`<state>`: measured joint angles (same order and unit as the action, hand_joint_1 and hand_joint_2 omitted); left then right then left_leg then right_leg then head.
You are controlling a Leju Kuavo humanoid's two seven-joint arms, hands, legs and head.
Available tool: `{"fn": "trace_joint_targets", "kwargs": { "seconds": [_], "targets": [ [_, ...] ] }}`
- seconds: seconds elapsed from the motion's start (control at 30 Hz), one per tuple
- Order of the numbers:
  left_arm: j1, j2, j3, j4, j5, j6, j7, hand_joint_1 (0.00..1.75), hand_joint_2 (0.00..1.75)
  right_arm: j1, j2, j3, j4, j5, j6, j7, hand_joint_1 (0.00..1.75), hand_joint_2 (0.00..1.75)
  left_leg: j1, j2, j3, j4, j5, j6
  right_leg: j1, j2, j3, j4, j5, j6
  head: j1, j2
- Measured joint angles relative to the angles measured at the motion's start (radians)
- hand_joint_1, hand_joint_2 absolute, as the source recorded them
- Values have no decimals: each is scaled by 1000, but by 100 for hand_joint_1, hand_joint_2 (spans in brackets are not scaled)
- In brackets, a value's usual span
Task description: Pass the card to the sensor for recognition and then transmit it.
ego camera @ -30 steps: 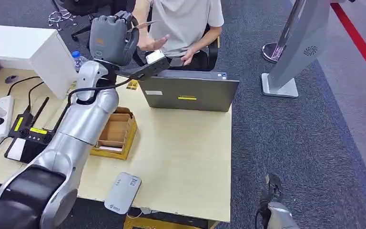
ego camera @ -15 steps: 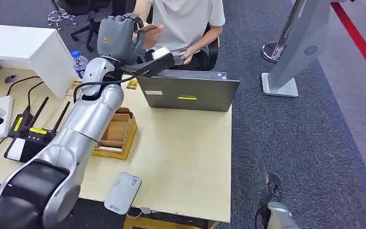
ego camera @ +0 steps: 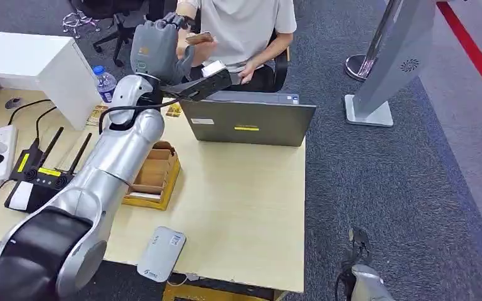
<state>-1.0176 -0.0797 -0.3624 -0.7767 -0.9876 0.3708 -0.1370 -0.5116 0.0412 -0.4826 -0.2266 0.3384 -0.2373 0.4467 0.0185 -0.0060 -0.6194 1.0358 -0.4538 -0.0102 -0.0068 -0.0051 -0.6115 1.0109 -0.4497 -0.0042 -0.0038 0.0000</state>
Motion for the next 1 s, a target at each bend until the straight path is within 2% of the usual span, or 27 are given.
{"fn": "trace_joint_targets", "kwargs": {
  "seconds": [0.5, 0.6, 0.67, 0.73, 0.8, 0.9, 0.93, 1.0],
  "targets": [
    [-13, 38, 0, 48, 54, -3, -45, 0, 175, 0, 0, -1, 0, 9, 3, -8, 0, 0, 0, 0, 0, 0, 0, 0, 0, 0, 0, 0, 0, 0, 0, 0],
    [-13, 39, -1, 50, 54, -42, -58, 0, 175, 0, 0, -2, 0, 12, 5, -11, 0, 0, 0, 0, 0, 0, 0, 0, 0, 0, 0, 0, 0, 0, 0, 0],
    [2, 49, -16, 30, 70, -105, -88, 0, 175, 2, -1, -7, 0, 3, 6, -22, 0, 0, 0, 0, 0, 0, 0, 0, 0, 0, 0, 0, 0, 0, 0, 0],
    [57, 83, -53, -62, 100, -171, -116, 0, 175, 10, -9, -19, 0, -8, 16, -40, 0, 0, 0, 2, 1, 0, 0, 0, 0, 1, 0, 0, 0, 0, 0, 0],
    [129, 139, -106, -180, 135, -215, -141, 0, 175, 25, -19, -34, 0, -22, 30, -60, 0, 0, 0, 2, 0, -1, 0, 0, 0, 2, 0, 0, 0, 0, 0, 0],
    [244, 244, -177, -353, 177, -221, -204, 0, 175, 47, -41, -57, 0, -25, 46, -85, 0, 0, 0, 3, 1, -2, -1, -1, 0, 3, -1, 0, -1, 0, 0, 0],
    [276, 265, -191, -389, 185, -218, -227, 0, 175, 53, -47, -61, 0, -27, 49, -91, 0, 0, 0, 3, 1, -2, -1, -1, 0, 3, -1, 0, -1, -1, 0, 0],
    [358, 348, -220, -485, 210, -212, -290, 0, 175, 63, -63, -75, 0, -34, 56, -105, 0, 0, 0, 4, 1, -2, -1, -2, 0, 4, -1, 0, -2, -1, 0, 0]
  ]
}}
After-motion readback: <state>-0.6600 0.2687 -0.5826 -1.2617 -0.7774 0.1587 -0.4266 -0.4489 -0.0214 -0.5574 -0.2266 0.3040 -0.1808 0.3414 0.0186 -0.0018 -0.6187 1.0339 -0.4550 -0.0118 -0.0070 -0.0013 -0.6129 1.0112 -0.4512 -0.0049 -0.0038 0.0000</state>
